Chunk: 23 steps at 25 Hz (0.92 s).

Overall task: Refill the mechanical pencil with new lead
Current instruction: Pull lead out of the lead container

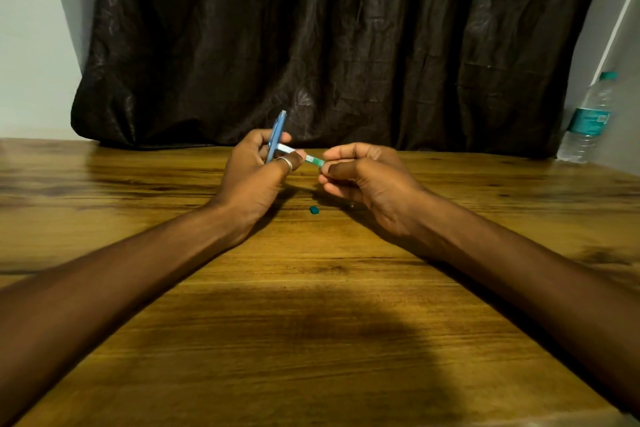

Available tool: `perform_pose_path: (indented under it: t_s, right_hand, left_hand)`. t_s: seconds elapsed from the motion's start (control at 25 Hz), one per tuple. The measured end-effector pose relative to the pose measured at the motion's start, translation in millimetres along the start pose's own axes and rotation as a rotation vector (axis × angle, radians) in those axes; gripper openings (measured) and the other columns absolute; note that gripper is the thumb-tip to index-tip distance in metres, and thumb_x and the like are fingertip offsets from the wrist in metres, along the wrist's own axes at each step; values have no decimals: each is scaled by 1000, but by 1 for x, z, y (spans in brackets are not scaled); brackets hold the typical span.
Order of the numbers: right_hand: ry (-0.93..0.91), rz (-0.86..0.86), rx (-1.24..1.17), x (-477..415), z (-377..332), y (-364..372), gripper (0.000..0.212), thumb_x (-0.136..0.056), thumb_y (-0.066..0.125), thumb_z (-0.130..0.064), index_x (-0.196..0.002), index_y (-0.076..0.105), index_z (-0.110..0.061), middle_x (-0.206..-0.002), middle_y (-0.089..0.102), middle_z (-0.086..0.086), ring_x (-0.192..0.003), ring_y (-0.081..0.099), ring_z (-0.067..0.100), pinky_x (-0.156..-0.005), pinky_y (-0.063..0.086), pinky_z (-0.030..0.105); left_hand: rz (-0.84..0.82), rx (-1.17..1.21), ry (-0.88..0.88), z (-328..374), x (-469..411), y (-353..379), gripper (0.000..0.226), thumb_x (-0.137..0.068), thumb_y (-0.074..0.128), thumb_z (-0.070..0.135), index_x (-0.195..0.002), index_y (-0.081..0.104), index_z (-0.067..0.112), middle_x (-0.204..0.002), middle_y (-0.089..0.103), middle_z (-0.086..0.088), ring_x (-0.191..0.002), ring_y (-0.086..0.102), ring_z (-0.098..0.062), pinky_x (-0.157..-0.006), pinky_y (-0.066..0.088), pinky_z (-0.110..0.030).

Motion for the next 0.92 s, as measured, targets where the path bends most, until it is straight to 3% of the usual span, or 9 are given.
perform_pose_path:
  t_s: [0.08,0.16,0.28,0.4,0.44,0.6,0.8,0.92]
  right_hand:
    - [-32,35,17,0,-5,-5,20,-87,65,9,-100,70,-6,-86,73,11,-75,73,13,-70,60,24]
    - [-47,55,9,-1,-9,-9,21,-87,65,9,-100,71,-6,-86,72,10,-77,72,14,-70,60,25]
    - [-54,57,0,-1,-12,-13,24,-86,65,7,-106,71,-5,-85,72,8,-79,71,14,-70,59,25]
    - [-59,65,4,-3,-14,-15,27,-86,65,6,-110,70,-4,-83,72,6,-81,70,14,-68,58,24]
    - [-57,69,7,-4,-13,-17,27,-85,65,6,-110,70,-5,-83,73,6,-84,70,16,-68,58,25]
    - [-45,77,22,-5,-10,-16,25,-85,65,6,-105,71,-8,-87,74,9,-85,72,18,-69,58,26]
    - [-42,82,-1,-4,-8,-15,26,-87,62,8,-109,68,-4,-86,72,12,-67,71,12,-64,57,23]
    - [-47,91,18,-5,-9,-16,25,-87,63,7,-108,68,-5,-91,73,13,-77,72,15,-66,58,24]
  left_hand:
    - [-7,7,-14,-1,0,0,33,-85,77,16,-114,63,19,-102,75,-11,-94,71,-27,-88,58,-46]
    - [-41,-17,-11,0,2,2,29,-85,76,16,-112,66,18,-100,75,-12,-98,71,-29,-93,56,-53]
    - [-106,-92,-10,0,3,7,13,-87,74,16,-99,74,19,-96,75,-12,-95,71,-24,-90,58,-47]
    - [-168,-164,25,3,6,13,5,-88,75,17,-91,77,19,-87,74,3,-84,69,-9,-72,54,-19]
    - [-180,-178,28,4,6,15,5,-88,75,17,-92,78,19,-86,75,4,-82,69,-6,-69,53,-15]
    - [-214,-266,69,6,7,15,10,-86,77,22,-96,77,20,-93,77,1,-88,73,-12,-77,58,-27]
    - [-229,-419,165,12,11,17,20,-82,81,28,-101,73,26,-86,75,1,-79,72,-7,-65,57,-19]
    - [-196,-473,226,17,13,14,15,-85,78,28,-99,74,26,-82,75,1,-74,72,-8,-64,60,-26]
Point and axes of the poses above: each hand's wrist, its own x-axis away from the middle knuckle, its own y-axis out of the palm, z = x × y, the point moved 8 cm from there along -x, towards the middle knuckle
